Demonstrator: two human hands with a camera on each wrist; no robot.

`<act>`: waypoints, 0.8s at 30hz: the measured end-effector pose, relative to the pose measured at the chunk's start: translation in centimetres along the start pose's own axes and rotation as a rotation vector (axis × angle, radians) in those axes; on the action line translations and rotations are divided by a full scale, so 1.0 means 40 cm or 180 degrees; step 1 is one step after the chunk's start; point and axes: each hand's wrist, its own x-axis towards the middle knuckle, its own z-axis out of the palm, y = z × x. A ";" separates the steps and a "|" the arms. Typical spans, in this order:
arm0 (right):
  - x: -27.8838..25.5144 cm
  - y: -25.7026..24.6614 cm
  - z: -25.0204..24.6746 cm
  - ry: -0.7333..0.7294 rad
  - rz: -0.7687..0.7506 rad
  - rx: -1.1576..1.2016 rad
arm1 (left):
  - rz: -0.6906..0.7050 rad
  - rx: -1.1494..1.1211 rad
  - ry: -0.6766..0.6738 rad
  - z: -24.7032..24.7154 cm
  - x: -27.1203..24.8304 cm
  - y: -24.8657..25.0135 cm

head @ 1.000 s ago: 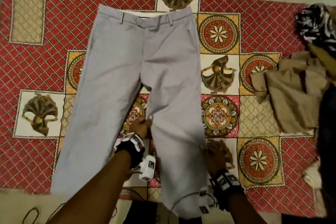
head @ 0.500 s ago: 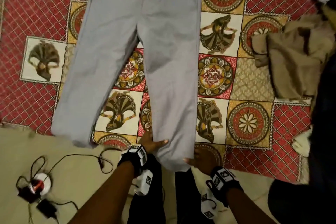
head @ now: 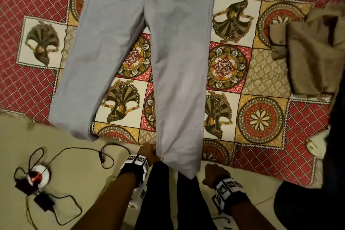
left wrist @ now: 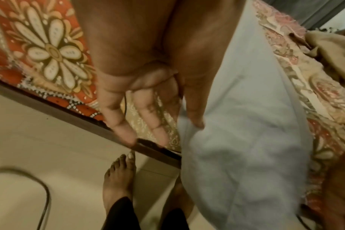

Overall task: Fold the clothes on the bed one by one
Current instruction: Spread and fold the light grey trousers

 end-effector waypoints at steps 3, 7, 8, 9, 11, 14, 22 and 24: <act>-0.060 -0.031 -0.080 0.0410 -0.0460 -0.0179 | -0.0048 0.1188 -0.0261 -0.037 -0.016 0.019; -0.058 -0.116 -0.209 0.2218 -0.1274 0.0367 | 0.0348 0.1190 0.1495 -0.143 -0.050 0.127; -0.034 -0.142 -0.238 0.2718 -0.1612 0.0299 | 0.0814 0.1043 0.2079 -0.159 -0.041 0.158; -0.012 -0.168 -0.266 0.3008 -0.1794 0.0086 | 0.1317 0.0965 0.2457 -0.174 -0.025 0.196; 0.050 -0.196 -0.319 0.2877 -0.1748 -0.0300 | 0.1911 0.1139 0.2395 -0.204 0.043 0.256; 0.125 -0.159 -0.362 0.2665 -0.1345 -0.0549 | 0.1468 0.1661 0.1771 -0.259 0.160 0.257; 0.075 -0.096 -0.421 0.3134 -0.0548 0.0266 | 0.1193 0.1607 0.2080 -0.519 0.189 0.143; 0.074 -0.148 -0.530 0.3243 -0.0826 0.0248 | 0.1751 0.1783 0.2265 -0.592 0.175 0.193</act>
